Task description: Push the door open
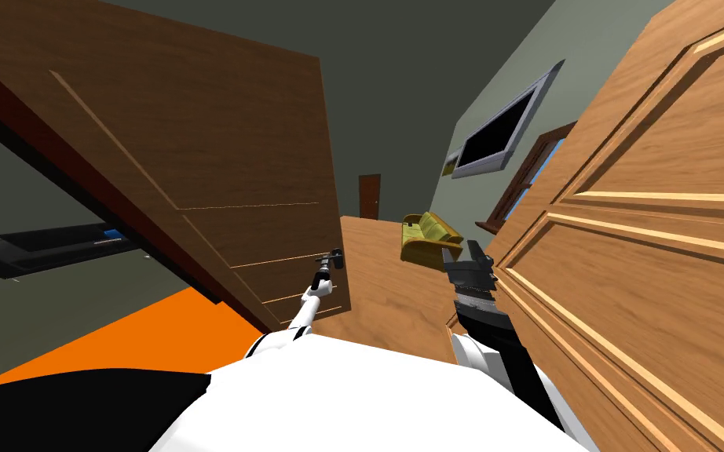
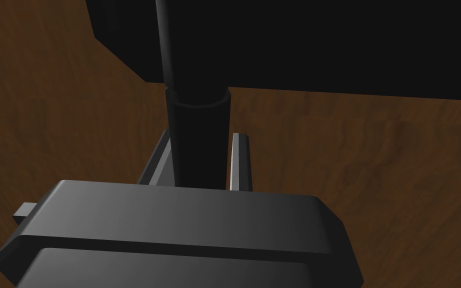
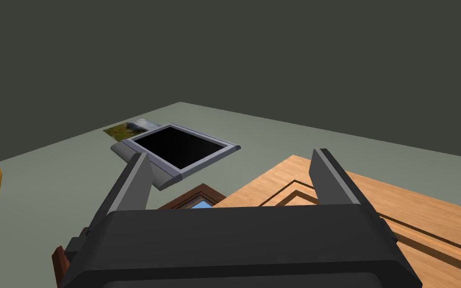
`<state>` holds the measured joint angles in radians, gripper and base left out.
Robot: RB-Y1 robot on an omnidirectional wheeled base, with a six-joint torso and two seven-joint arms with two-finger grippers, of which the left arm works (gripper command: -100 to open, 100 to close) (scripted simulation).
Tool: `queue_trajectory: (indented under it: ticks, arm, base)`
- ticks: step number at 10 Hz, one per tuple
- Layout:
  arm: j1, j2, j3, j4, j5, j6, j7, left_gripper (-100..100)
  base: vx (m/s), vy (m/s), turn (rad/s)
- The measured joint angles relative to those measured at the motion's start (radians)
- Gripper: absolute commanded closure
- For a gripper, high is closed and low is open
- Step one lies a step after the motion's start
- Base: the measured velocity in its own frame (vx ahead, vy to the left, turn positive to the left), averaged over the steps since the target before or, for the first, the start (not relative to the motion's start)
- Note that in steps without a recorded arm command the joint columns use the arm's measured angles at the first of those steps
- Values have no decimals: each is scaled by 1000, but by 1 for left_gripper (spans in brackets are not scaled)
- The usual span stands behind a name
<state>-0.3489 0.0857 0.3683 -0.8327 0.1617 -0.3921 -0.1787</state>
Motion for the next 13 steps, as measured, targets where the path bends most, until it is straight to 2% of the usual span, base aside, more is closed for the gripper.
queue_trajectory:
  ticks: [3,7,13]
  arm:
    - [-26,14,5,38,-6,-13,9,100]
    - [-43,28,8,71,-15,-23,26,100]
    - [-94,67,15,174,-28,-61,59,100]
  base:
    - [196,-71,171]
    - [184,-70,183]
    - [176,-100,202]
